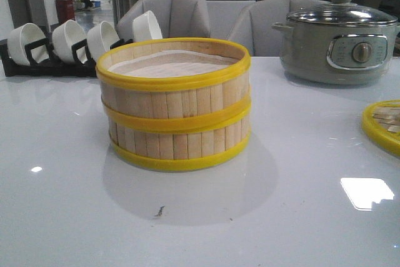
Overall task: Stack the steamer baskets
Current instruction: 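Lower the right gripper and grasp the center hub of the woven lid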
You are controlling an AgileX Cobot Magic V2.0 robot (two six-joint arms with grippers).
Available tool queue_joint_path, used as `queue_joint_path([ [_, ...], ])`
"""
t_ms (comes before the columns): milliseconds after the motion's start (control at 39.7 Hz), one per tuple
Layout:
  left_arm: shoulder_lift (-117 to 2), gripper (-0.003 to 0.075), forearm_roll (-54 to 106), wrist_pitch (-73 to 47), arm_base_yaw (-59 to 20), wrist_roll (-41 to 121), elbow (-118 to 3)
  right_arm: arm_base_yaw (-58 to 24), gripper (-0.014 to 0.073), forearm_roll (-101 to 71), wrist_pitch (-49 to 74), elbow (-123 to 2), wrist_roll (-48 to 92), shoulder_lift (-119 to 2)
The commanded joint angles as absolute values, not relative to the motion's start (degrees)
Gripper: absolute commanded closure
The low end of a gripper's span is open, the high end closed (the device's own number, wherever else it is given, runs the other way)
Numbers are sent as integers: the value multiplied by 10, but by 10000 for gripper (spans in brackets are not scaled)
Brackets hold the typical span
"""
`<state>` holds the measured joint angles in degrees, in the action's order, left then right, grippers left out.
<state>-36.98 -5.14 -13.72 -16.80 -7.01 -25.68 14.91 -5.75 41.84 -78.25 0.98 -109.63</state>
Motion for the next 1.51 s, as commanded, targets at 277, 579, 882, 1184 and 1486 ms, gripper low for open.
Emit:
queue_joint_path([
  [277,-369,636,-51,-89,-167,-74,-272,150,204,-59,388,-802,12,-1068],
  [579,-369,636,-51,-89,-167,-74,-272,150,204,-59,383,-802,12,-1080],
  [882,-369,636,-51,-89,-167,-74,-272,150,204,-59,382,-802,12,-1080],
  [1184,-369,636,-51,-89,-167,-74,-272,150,204,-59,393,-808,12,-1080],
  [1486,-369,636,-51,-89,-167,-74,-272,148,204,-59,422,-836,12,-1081],
])
